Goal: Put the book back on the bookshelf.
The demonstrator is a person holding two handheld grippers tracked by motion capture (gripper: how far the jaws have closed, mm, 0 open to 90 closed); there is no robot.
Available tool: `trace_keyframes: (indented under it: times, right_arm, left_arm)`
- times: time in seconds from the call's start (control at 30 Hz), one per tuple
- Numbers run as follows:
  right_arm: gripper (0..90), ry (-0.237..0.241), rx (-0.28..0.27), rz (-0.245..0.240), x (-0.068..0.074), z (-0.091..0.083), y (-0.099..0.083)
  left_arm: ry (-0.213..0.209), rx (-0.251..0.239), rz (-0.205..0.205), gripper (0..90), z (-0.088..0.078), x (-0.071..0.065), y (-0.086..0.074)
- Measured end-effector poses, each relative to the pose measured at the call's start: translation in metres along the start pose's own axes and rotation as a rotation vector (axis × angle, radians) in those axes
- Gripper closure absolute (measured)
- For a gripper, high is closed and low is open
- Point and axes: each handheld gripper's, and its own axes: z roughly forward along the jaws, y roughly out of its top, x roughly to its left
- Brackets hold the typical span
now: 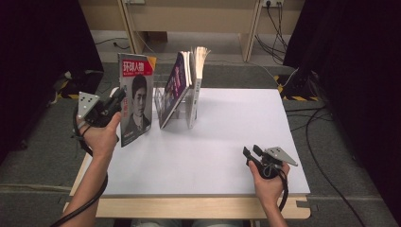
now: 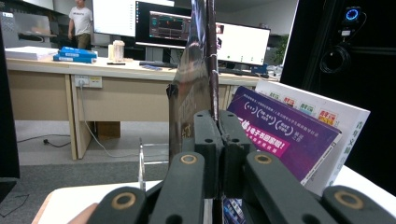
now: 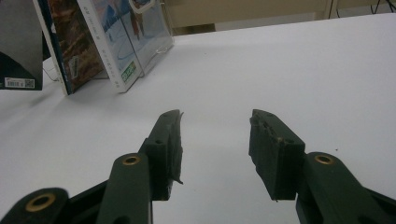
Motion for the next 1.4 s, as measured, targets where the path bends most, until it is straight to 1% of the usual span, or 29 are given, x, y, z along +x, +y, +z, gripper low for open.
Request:
trace_keyframes:
  times: [0.27, 0.33, 0.47, 0.7, 0.8, 0.87, 0.93, 1.17, 1.37, 1.4]
  right_arm:
    - [53.8, -0.001, 0.001, -0.007, -0.001, 0.000, -0.001]
    - [53.7, 0.001, 0.004, 0.006, -0.001, 0.000, -0.002]
    - [53.7, 0.003, 0.005, 0.002, -0.001, 0.000, -0.002]
    - [53.4, 0.012, 0.014, -0.010, 0.001, 0.002, -0.003]
    - [53.4, 0.014, 0.016, -0.015, 0.001, 0.003, -0.003]
    - [53.4, 0.012, 0.017, -0.010, 0.002, 0.002, -0.003]
    - [53.4, 0.010, 0.009, -0.014, 0.001, 0.001, -0.003]
    - [53.3, 0.009, 0.010, -0.010, -0.001, 0.001, -0.003]
    - [53.2, 0.009, 0.010, -0.016, -0.001, 0.001, -0.003]
    - [53.2, 0.013, 0.011, -0.010, -0.001, 0.001, -0.003]
  left_arm:
    - [0.008, -0.010, 0.001, 87.6, 0.004, 0.002, 0.007]
    - [0.008, -0.012, 0.002, 87.6, 0.005, 0.002, 0.008]
    - [0.013, -0.017, 0.003, 87.6, 0.008, 0.003, 0.011]
    - [0.017, -0.021, 0.022, 87.6, 0.015, 0.004, 0.018]
    - [0.017, -0.028, 0.019, 87.6, 0.019, 0.004, 0.020]
    - [0.018, -0.032, 0.014, 87.6, 0.021, 0.005, 0.021]
    - [0.017, -0.034, 0.016, 87.6, 0.023, 0.004, 0.023]
    - [0.013, -0.042, 0.019, 87.6, 0.032, 0.001, 0.029]
    - [0.011, -0.040, 0.025, 87.6, 0.044, -0.001, 0.034]
    - [0.013, -0.040, 0.026, 87.6, 0.047, 0.000, 0.035]
